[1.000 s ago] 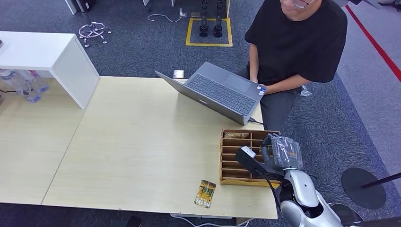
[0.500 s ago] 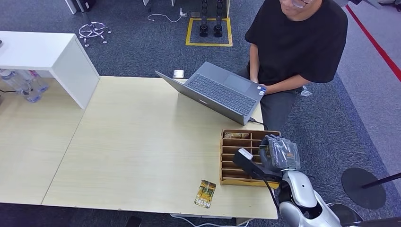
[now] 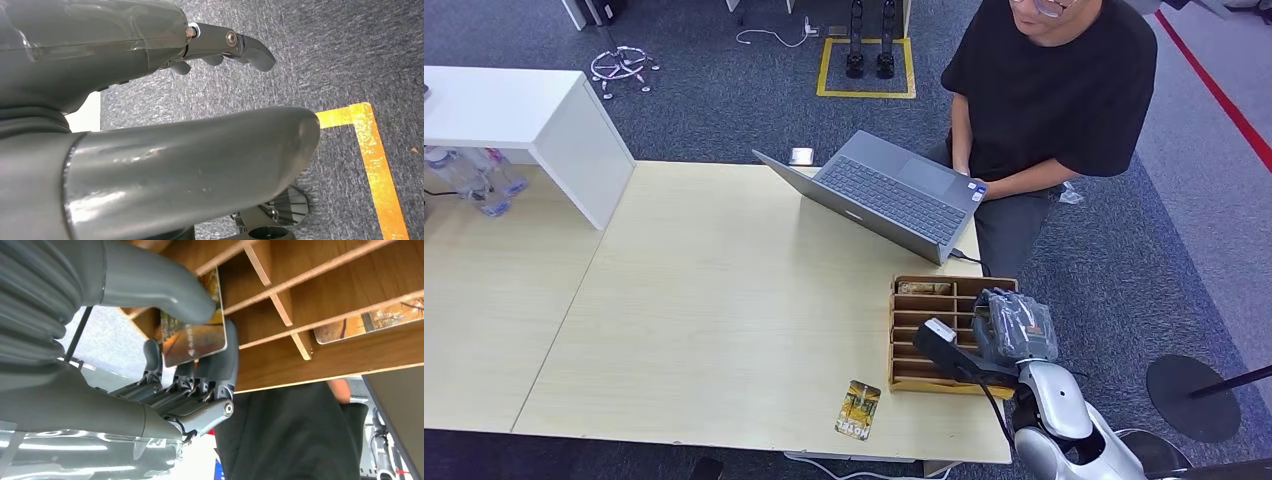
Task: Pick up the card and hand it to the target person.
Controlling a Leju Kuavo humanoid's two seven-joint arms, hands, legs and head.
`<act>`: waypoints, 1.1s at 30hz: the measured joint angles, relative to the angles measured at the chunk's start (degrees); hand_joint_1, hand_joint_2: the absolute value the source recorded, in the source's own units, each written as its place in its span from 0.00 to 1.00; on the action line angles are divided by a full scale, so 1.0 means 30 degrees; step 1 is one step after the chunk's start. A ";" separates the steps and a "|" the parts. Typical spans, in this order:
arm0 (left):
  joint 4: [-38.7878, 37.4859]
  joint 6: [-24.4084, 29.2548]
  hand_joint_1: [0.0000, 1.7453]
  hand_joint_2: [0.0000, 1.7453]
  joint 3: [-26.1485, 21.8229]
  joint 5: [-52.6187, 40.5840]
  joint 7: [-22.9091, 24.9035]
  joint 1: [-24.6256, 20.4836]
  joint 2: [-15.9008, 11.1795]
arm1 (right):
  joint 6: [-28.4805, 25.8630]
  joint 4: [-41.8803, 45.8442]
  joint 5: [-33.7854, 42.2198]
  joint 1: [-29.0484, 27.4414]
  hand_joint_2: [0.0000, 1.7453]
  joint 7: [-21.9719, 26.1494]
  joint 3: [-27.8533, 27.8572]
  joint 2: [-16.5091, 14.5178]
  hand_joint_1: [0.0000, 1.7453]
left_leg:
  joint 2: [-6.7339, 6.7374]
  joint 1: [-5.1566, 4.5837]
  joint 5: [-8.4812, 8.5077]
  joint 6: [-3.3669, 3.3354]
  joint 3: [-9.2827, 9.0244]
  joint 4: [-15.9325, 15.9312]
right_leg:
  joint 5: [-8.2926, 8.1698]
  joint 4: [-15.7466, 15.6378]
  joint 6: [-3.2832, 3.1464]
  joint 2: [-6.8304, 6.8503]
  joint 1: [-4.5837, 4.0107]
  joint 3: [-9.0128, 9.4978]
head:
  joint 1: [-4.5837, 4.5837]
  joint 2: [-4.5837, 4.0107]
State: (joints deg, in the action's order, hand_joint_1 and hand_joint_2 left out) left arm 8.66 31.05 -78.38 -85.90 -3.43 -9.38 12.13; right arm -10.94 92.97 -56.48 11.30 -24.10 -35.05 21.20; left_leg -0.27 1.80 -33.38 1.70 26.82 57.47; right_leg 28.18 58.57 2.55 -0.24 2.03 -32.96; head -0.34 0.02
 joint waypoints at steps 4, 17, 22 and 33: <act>0.0000 0.0004 0.00 0.00 0.0000 0.0000 0.0000 0.0000 0.0000 | 0.0007 0.0004 -0.0002 0.0006 1.00 -0.0064 0.0000 0.0011 0.75 | -0.0001 0.0000 0.0000 0.0000 -0.0003 0.0000 | 0.0000 0.0000 0.0000 0.0000 0.0000 -0.0003 | 0.0000 0.0000; 0.0000 0.0027 0.00 0.00 0.0000 0.0000 0.0000 0.0000 0.0000 | -0.0091 0.0104 0.0000 0.0008 1.00 -0.0157 -0.0002 0.0051 0.75 | 0.0001 0.0000 0.0000 0.0000 0.0008 0.0000 | 0.0000 0.0000 0.0000 -0.0004 0.0000 -0.0003 | 0.0000 0.0000; 0.0000 0.0040 0.00 0.00 0.0000 0.0000 0.0006 0.0000 0.0000 | -0.0098 0.0142 0.0000 0.0009 1.00 -0.0117 -0.0002 0.0051 0.75 | 0.0002 0.0000 0.0000 0.0000 0.0009 0.0000 | 0.0000 0.0001 0.0000 -0.0005 0.0000 -0.0003 | -0.0002 0.0000; -0.0002 0.0055 0.00 0.00 0.0000 0.0007 0.0009 0.0000 0.0000 | 0.0291 0.0845 0.0370 0.0078 1.00 -0.0015 -0.0004 0.0051 0.77 | 0.0001 0.0000 0.0000 0.0000 0.0012 0.0000 | 0.0000 0.0000 0.0000 -0.0003 0.0000 -0.0003 | -0.0002 0.0000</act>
State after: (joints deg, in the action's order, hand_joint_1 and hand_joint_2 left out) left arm 8.65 31.21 -78.38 -85.88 -3.40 -9.39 12.13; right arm -10.06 95.51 -55.37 11.53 -24.14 -35.06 21.35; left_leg -0.27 1.80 -33.38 1.70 26.86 57.47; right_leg 28.18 58.57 2.55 -0.25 2.03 -32.97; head -0.34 0.02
